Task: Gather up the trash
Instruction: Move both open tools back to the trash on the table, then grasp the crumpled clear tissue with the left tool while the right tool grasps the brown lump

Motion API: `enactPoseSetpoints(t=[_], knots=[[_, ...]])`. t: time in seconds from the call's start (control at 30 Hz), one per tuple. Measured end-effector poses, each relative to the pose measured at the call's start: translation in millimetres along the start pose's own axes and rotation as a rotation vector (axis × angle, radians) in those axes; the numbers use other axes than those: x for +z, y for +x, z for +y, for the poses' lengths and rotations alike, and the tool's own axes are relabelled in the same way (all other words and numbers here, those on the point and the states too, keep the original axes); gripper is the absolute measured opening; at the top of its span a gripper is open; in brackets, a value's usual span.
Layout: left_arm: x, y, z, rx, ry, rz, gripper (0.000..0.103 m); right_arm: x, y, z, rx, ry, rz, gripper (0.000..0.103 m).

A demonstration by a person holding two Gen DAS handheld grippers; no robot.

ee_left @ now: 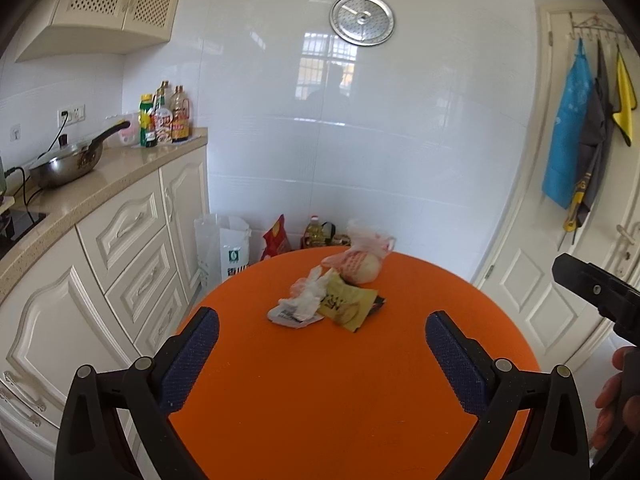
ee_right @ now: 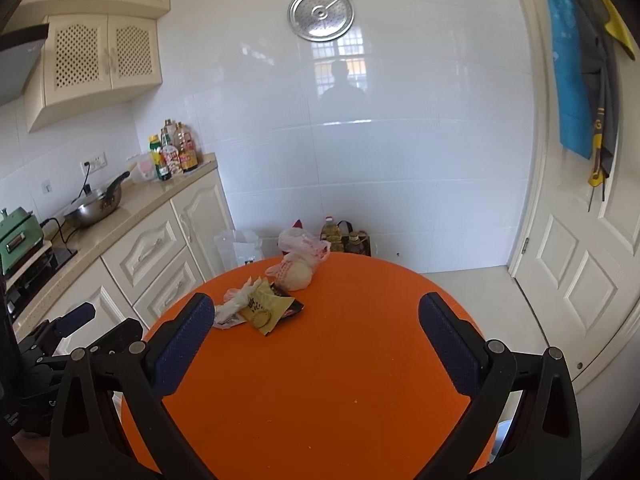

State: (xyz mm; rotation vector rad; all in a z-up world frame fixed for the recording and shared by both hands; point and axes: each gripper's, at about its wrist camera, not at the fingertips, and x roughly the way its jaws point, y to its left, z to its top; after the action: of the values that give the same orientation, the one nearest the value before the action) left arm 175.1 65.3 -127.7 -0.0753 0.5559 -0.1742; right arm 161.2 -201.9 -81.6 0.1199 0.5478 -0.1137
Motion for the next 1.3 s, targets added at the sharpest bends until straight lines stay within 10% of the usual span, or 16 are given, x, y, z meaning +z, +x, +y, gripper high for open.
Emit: enactPoseSetpoints(t=[0.6, 0.7, 0.83, 1.03, 1.3], knots=[[84.5, 274.4, -20.9, 0.028, 0.183, 0.276, 0.100, -18.5, 150.0, -3.3, -0.002, 0.025, 0.246, 0.103], [93.6, 318.9, -20.7, -0.005, 0.207, 0.322, 0.081, -21.7, 172.3, -0.7, 0.004, 0.037, 0.277, 0.103], [104.6, 361.2, -14.8, -0.078, 0.175, 0.377, 0.030, -25.5, 193.4, 6.8, 0.021, 0.046, 0.306, 0.103], [128.3, 376.4, -0.4, -0.093, 0.102, 0.318, 0.020, -29.4, 212.2, 25.2, 0.049, 0.036, 0.336, 0.101], [153.8, 361.8, 15.3, -0.045, 0.005, 0.208, 0.021, -42.9, 242.8, 63.9, 0.109, 0.009, 0.394, 0.070]])
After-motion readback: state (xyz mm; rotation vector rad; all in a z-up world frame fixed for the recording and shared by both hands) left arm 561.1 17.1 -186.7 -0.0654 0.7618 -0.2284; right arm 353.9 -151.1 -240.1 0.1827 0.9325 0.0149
